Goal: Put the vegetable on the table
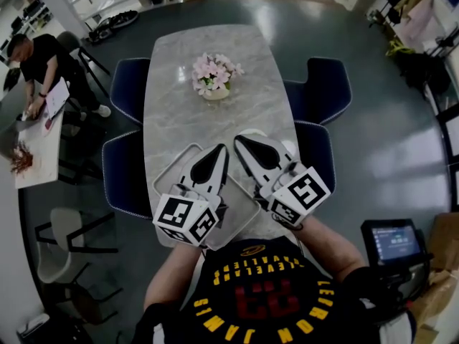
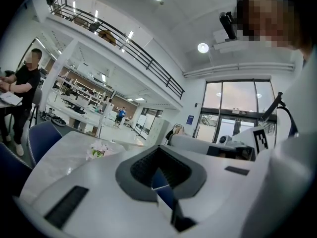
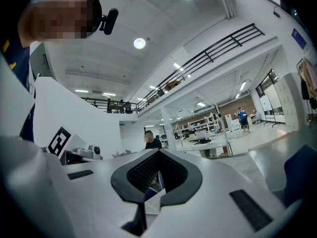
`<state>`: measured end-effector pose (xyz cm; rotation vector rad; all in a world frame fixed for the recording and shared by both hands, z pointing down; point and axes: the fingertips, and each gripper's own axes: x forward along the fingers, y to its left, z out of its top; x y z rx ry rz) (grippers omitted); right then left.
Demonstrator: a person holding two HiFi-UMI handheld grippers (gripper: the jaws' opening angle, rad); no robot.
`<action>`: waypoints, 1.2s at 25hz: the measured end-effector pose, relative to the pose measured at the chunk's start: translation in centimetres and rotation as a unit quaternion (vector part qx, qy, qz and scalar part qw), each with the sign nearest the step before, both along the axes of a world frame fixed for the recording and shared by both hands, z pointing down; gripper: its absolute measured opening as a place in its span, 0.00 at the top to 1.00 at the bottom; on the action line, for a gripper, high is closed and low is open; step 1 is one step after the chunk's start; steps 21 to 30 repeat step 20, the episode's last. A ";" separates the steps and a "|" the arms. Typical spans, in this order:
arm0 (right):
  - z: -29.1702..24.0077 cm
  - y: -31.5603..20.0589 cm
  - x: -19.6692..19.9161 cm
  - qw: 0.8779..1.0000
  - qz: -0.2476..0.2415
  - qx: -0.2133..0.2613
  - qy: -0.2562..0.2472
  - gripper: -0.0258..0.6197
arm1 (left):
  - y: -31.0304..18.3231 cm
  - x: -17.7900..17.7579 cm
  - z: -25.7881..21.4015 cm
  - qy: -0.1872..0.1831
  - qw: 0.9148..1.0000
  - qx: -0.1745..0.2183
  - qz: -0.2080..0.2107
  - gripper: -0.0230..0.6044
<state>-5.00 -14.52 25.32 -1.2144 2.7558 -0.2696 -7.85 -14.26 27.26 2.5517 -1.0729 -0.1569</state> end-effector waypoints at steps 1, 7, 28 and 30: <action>0.0 0.0 0.0 1.000 0.000 0.000 0.000 0.95 | 0.0 0.0 0.0 0.000 1.000 0.000 -0.001 0.96; -0.1 0.0 -0.1 1.000 0.000 -0.001 -0.001 0.95 | 0.0 -0.1 0.2 -0.001 1.000 -0.003 -0.001 0.96; 1.2 -1.0 0.9 1.000 0.003 -0.005 -0.001 0.95 | -0.9 0.8 1.9 -0.005 1.000 -0.012 -0.002 0.96; 1.2 -1.0 0.9 1.000 0.003 -0.005 -0.001 0.95 | -0.9 0.8 1.9 -0.005 1.000 -0.012 -0.002 0.96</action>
